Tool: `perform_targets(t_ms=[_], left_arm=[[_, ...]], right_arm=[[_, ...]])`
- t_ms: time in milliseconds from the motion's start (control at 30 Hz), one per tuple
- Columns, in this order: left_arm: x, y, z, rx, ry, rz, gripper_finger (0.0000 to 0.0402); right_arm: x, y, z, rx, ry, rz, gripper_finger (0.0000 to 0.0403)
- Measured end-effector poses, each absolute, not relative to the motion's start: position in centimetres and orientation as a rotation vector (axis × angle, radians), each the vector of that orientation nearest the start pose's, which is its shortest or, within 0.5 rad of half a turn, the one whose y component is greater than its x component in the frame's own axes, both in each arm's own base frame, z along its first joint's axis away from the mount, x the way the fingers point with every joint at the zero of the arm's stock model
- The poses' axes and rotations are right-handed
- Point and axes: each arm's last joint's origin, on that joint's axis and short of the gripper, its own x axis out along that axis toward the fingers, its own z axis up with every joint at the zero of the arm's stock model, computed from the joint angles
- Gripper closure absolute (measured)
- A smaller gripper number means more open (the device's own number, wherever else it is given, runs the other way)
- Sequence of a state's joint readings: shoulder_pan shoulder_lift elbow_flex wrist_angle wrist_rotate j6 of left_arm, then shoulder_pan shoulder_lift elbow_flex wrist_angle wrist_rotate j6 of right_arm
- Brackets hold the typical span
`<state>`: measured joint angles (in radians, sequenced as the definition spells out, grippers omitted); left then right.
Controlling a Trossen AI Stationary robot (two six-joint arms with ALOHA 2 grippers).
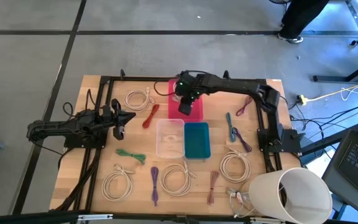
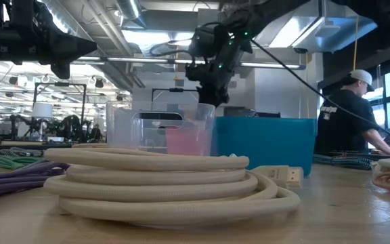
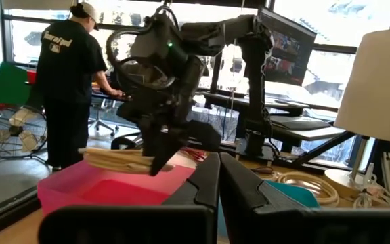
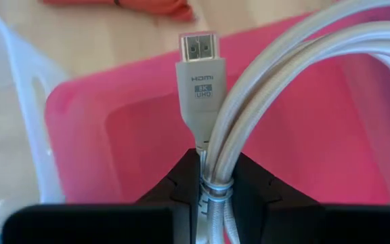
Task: Pick & Place USB Port
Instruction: Put the brown HDMI cable into the pink bin
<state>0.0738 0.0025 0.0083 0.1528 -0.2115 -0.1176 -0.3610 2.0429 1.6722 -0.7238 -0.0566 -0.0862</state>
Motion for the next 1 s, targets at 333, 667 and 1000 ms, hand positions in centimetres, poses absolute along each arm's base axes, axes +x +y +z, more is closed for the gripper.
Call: perform_targets(t_ms=[333,667,1000], left_arm=[[9.5,1.3,18.1,-0.126,-0.176,0.28,0.0401],[9.5,1.3,18.1,-0.109,-0.172,0.28,0.0399],[9.5,1.3,18.1,-0.109,-0.172,0.274,0.0396]], right_arm=[[41.4,-16.8,20.4,0.192,1.039,-0.226,0.0347],[41.8,-18.1,17.1,0.243,1.088,-0.257,0.0347],[42.0,-18.3,14.2,0.237,1.163,-0.265,0.0347]])
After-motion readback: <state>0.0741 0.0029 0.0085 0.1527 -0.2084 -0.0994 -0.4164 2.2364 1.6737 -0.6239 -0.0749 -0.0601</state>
